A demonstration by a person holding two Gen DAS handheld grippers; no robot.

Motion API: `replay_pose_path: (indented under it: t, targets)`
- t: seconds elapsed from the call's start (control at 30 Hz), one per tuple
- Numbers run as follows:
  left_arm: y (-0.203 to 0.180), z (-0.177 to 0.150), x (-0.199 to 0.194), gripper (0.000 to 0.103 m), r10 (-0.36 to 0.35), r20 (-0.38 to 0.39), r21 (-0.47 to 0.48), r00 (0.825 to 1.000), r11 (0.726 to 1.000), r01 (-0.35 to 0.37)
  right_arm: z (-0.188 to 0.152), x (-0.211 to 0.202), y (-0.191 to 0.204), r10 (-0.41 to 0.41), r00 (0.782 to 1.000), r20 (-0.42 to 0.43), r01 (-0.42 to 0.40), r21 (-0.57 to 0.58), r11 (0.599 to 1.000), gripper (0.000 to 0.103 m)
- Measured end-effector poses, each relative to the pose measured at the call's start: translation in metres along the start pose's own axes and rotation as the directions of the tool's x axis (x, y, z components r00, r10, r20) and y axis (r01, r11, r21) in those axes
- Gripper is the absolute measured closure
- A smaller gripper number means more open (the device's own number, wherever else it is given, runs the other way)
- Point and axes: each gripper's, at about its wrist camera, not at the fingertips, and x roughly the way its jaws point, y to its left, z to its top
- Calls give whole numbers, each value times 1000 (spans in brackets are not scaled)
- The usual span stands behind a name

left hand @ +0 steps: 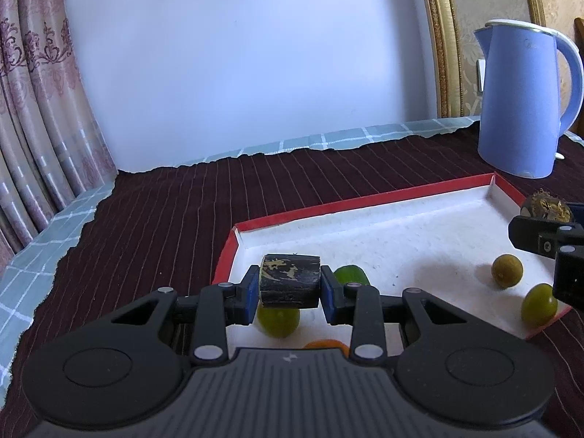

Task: Organize fruits
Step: 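Carry the dried fruit and black cylinder over the red tray with both tools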

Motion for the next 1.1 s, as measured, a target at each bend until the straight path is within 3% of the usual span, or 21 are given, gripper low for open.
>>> replay_pose_path:
  t: [1.1]
  targets:
    - [-24,18,39,70,1,-38,37,999,999,0,7,66,-12,-61,994,-94,64,33,997,62]
